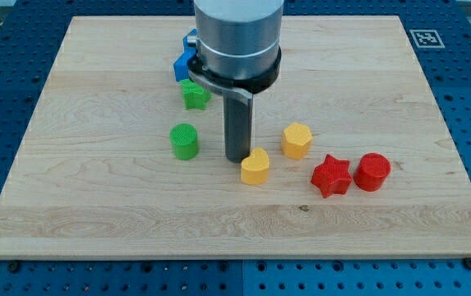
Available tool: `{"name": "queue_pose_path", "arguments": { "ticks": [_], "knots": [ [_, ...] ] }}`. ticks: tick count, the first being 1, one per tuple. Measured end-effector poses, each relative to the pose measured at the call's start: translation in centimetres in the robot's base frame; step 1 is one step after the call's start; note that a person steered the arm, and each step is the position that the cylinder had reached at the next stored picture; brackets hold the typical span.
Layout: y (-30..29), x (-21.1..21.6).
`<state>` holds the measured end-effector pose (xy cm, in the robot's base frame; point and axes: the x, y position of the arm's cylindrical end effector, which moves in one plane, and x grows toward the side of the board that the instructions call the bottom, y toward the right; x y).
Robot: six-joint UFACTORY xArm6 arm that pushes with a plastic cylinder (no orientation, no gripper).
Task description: Push the yellow heart towards the red star
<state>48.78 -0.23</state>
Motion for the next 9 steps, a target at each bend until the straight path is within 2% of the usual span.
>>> {"name": "queue_pose_path", "arguments": {
  "ticks": [1, 4, 6, 9],
  "knots": [
    [0.5, -1.3],
    [2.8, 1.1],
    [-7.5, 1.3],
    [-13.1, 1.2]
  ]
}}
